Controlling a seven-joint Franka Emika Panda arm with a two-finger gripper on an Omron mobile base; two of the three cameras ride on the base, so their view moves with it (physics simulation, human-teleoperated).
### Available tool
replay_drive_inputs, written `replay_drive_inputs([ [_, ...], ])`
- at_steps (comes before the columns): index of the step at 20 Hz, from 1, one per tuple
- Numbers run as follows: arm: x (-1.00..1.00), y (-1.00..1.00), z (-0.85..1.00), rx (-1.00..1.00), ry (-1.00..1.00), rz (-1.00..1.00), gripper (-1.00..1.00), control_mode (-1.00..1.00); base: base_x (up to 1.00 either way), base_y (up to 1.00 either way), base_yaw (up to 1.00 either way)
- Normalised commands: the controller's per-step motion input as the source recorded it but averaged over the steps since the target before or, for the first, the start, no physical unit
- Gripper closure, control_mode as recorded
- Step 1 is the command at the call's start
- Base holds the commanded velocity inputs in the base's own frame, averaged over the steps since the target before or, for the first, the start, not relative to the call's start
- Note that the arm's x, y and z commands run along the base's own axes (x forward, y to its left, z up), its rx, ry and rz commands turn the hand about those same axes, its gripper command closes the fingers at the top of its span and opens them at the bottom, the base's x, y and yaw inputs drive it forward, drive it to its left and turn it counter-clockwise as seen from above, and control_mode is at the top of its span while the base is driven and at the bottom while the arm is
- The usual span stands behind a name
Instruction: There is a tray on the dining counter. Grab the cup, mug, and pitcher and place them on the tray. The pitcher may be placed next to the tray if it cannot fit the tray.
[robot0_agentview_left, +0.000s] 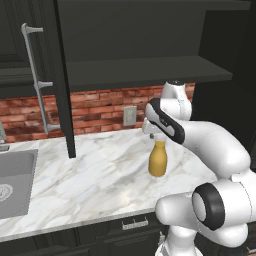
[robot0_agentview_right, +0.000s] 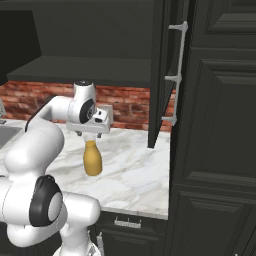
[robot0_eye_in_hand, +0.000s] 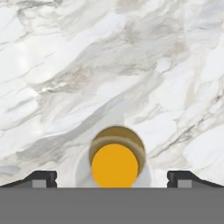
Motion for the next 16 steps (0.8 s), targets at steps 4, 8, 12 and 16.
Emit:
replay_drive_inputs([
  [4, 0.06, 0.01, -0.10, 0.00, 0.00, 0.00, -1.00, -1.00, 0.00, 0.00, 0.00],
  [8, 0.02, 0.00, -0.11, 0.00, 0.00, 0.00, -1.00, -1.00, 0.00, 0.00, 0.00],
  [12, 0.00, 0.00, -0.13, 0.00, 0.00, 0.00, -1.00, -1.00, 0.00, 0.00, 0.00],
  [16, 0.00, 0.00, -0.16, 0.00, 0.00, 0.00, -1.00, -1.00, 0.00, 0.00, 0.00],
])
